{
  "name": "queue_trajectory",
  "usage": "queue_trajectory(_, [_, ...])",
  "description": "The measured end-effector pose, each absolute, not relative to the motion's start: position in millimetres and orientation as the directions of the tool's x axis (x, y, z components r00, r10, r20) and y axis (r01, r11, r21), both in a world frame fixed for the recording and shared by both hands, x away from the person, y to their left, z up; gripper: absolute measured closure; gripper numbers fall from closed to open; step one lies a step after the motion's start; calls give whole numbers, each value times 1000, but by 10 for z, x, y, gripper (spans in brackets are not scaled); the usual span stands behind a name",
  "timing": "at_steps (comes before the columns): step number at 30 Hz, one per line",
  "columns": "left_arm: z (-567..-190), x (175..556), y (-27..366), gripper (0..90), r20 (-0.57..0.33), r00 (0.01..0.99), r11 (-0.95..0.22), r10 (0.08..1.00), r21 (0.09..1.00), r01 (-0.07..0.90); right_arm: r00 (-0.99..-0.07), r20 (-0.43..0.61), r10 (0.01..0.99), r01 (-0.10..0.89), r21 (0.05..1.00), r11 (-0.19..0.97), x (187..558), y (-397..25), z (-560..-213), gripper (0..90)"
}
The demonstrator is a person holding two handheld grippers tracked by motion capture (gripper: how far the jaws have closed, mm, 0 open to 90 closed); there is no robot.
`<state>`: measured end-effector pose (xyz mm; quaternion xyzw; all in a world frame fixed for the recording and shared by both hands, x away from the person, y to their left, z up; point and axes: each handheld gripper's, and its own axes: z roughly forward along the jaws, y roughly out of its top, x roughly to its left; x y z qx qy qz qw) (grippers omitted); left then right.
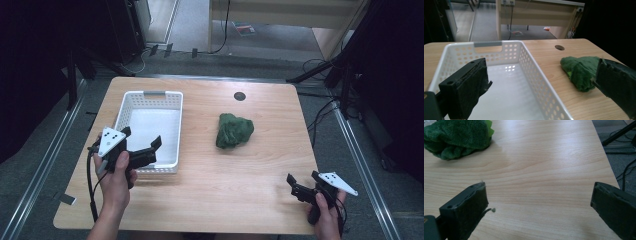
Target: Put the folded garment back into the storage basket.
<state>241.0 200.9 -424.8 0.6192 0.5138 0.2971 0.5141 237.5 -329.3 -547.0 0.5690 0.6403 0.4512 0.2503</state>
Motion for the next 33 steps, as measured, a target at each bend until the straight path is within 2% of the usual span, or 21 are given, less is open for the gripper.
queue_trajectory(14, [-4148,2713,1470,0,-140,377,3,916,939,344,-231,194,954,504,862,-53,2375,-3293,-5469,12])
queue_trajectory(33, [-4185,3061,965,0,-142,422,-33,895,924,382,-231,196,953,503,862,-56,2380,-3299,-5470,12])
